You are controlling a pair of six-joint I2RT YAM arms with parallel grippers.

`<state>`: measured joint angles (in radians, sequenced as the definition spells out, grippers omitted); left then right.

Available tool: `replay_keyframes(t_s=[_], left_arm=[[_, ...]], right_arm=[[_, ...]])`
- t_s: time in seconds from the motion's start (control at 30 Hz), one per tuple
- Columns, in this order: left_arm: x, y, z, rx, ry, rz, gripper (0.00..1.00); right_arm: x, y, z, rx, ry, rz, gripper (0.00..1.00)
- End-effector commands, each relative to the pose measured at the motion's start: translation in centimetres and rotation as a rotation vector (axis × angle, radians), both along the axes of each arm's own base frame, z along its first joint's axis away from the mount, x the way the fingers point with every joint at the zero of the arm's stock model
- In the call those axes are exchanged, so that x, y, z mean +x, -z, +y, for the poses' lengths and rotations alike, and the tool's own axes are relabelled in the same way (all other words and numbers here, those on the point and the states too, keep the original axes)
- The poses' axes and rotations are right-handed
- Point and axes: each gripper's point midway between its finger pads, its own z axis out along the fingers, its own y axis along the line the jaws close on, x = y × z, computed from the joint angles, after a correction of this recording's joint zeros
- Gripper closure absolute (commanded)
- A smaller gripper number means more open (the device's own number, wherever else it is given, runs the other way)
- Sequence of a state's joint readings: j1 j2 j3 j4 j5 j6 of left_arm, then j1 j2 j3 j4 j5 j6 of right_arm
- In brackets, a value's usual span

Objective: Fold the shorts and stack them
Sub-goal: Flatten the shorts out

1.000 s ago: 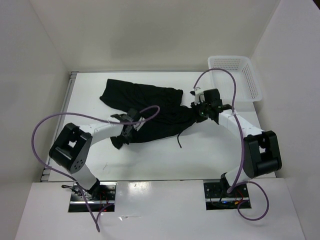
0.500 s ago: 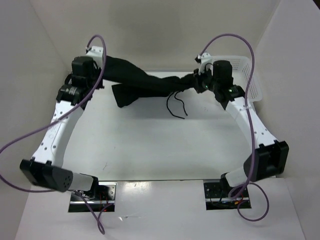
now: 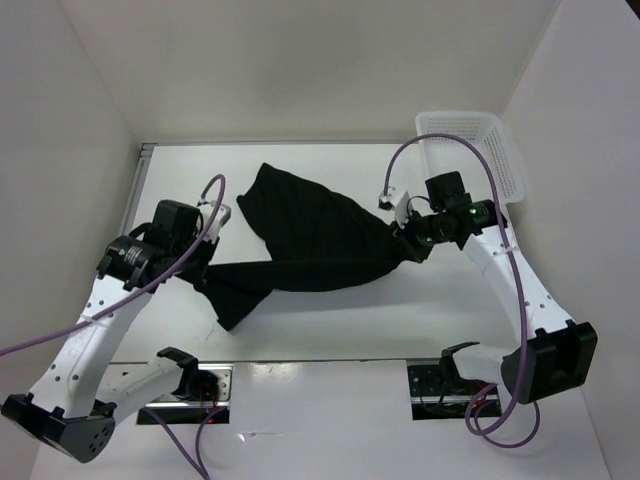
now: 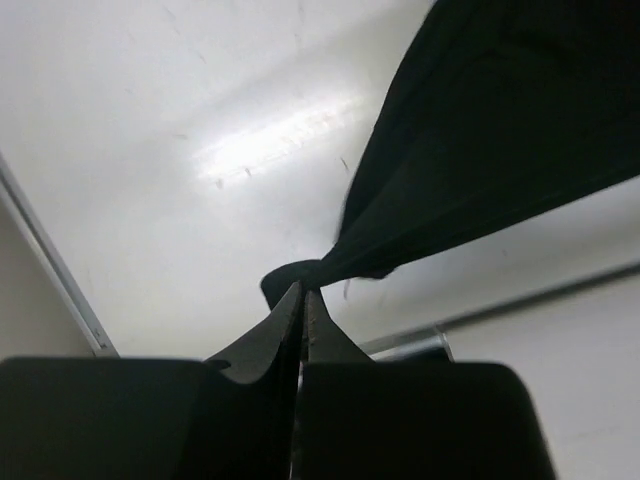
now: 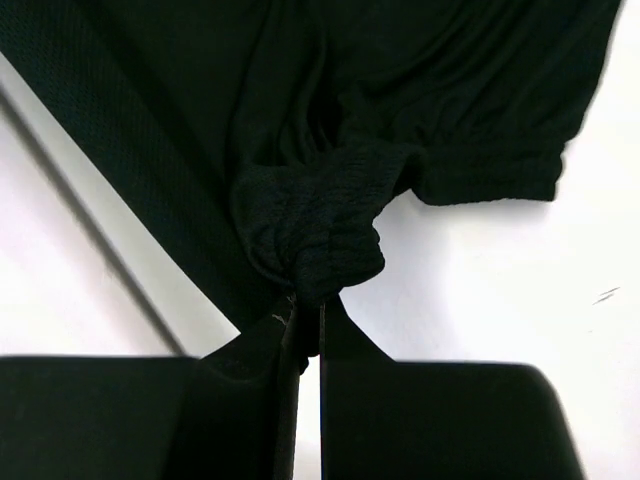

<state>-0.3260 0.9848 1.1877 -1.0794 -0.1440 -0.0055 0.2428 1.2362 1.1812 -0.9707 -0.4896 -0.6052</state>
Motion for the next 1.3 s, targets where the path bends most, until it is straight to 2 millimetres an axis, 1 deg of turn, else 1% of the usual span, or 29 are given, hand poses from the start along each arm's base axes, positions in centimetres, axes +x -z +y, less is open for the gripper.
replay_keyframes(t_s=[0.0, 0.07, 0.13, 0.3, 0.37, 0.4, 0.5, 0.53, 0.57, 0.6, 0.63, 0.7, 0.73, 0.77, 0.8, 0.83, 0.87, 0.9, 0.93, 0.97, 1.0, 1.03, 1.07, 1.1, 1.13, 1.17, 1.2, 1.23, 1.27], left_arm=[[-4.6, 1.9, 0.8, 0.051, 0.037, 0.190, 1.00], [-5.3, 3.6, 0.6, 0.076, 0.062, 0.250, 1.00], [-4.5, 3.8, 0.1, 0.070, 0.075, 0.231, 1.00], [-3.5, 6.4, 1.2, 0.180, 0.056, 0.213, 1.00], [-3.8, 6.6, 0.9, 0.171, 0.070, 0.213, 1.00], [-3.7, 6.6, 0.1, 0.147, 0.096, 0.209, 1.00], [-1.0, 4.3, -1.9, 0.082, 0.117, 0.109, 1.00], [0.7, 4.4, -1.5, 0.134, 0.083, 0.093, 1.00], [3.2, 3.4, -1.9, 0.138, 0.055, 0.011, 1.00], [5.0, 3.7, -1.7, 0.169, 0.020, -0.005, 1.00], [6.8, 3.1, -1.2, 0.173, -0.028, -0.052, 1.00], [11.8, -0.1, -1.3, 0.115, -0.108, -0.222, 1.00], [14.4, -0.2, 0.5, 0.145, -0.195, -0.258, 1.00], [17.4, -2.1, 1.0, 0.119, -0.252, -0.365, 1.00], [19.8, -1.8, 1.7, 0.127, -0.290, -0.378, 1.00], [22.5, -5.7, 3.3, 0.095, -0.355, -0.479, 1.00], [24.4, -8.1, 4.3, 0.083, -0.398, -0.550, 1.00], [26.6, -8.3, 4.9, 0.084, -0.421, -0.563, 1.00], [28.1, -10.3, 5.5, 0.070, -0.443, -0.612, 1.00], [29.2, -17.0, 6.9, 0.034, -0.486, -0.740, 1.00], [31.1, -17.5, 7.3, 0.038, -0.497, -0.739, 1.00], [31.1, -19.1, 7.6, 0.034, -0.491, -0.731, 1.00], [31.2, -21.7, 7.5, 0.003, -0.473, -0.774, 1.00], [30.8, -26.2, 7.3, -0.035, -0.467, -0.867, 1.00], [30.2, -27.0, 7.2, -0.042, -0.457, -0.869, 1.00], [30.0, -27.4, 7.2, -0.044, -0.458, -0.878, 1.00], [29.5, -26.8, 6.7, -0.050, -0.430, -0.848, 1.00], [29.3, -25.9, 5.8, -0.057, -0.403, -0.822, 1.00], [29.0, -24.3, 5.1, -0.053, -0.383, -0.779, 1.00]], right_arm=[[-4.0, 1.5, -2.5, -0.131, -0.091, 0.086, 1.00], [-5.0, 2.8, -3.0, -0.158, -0.109, 0.128, 1.00], [-5.5, 3.8, -3.4, -0.183, -0.136, 0.139, 1.00], [-5.0, 5.2, -5.2, -0.275, -0.085, 0.101, 1.00], [-4.7, 5.5, -5.1, -0.279, -0.088, 0.078, 1.00], [-4.7, 5.5, -5.3, -0.289, -0.084, 0.076, 1.00], [-2.8, 5.0, -5.2, -0.301, -0.083, 0.026, 1.00], [-1.5, 3.8, -4.8, -0.282, -0.055, -0.015, 1.00], [0.6, 2.8, -4.3, -0.256, 0.005, -0.070, 1.00], [2.8, 1.9, -3.7, -0.235, 0.033, -0.097, 1.00], [4.5, 1.2, -3.1, -0.210, 0.068, -0.121, 1.00], [10.9, -1.4, -1.7, -0.123, 0.221, -0.217, 1.00], [13.3, -2.6, -1.4, -0.096, 0.282, -0.262, 1.00], [16.5, -4.9, -0.8, -0.021, 0.374, -0.339, 1.00], [20.0, -7.4, -0.5, 0.008, 0.430, -0.405, 1.00], [22.3, -9.2, -1.0, 0.014, 0.507, -0.458, 1.00], [24.3, -11.2, -1.0, 0.042, 0.560, -0.509, 1.00], [27.4, -14.8, -0.6, 0.109, 0.620, -0.571, 1.00], [28.9, -16.8, -0.7, 0.136, 0.667, -0.610, 1.00], [29.9, -18.9, -0.4, 0.178, 0.679, -0.648, 1.00], [31.3, -22.6, 0.0, 0.247, 0.693, -0.714, 1.00], [31.5, -24.3, 0.3, 0.274, 0.684, -0.744, 1.00], [31.3, -26.2, 1.0, 0.304, 0.673, -0.779, 1.00], [30.6, -28.4, 0.9, 0.323, 0.658, -0.821, 1.00], [30.0, -29.0, 1.7, 0.333, 0.627, -0.829, 1.00], [29.8, -28.5, 1.9, 0.331, 0.612, -0.813, 1.00], [29.4, -28.3, 2.1, 0.332, 0.599, -0.802, 1.00], [28.3, -29.0, 2.0, 0.339, 0.591, -0.805, 1.00], [28.3, -26.4, 2.1, 0.300, 0.576, -0.756, 1.00]])
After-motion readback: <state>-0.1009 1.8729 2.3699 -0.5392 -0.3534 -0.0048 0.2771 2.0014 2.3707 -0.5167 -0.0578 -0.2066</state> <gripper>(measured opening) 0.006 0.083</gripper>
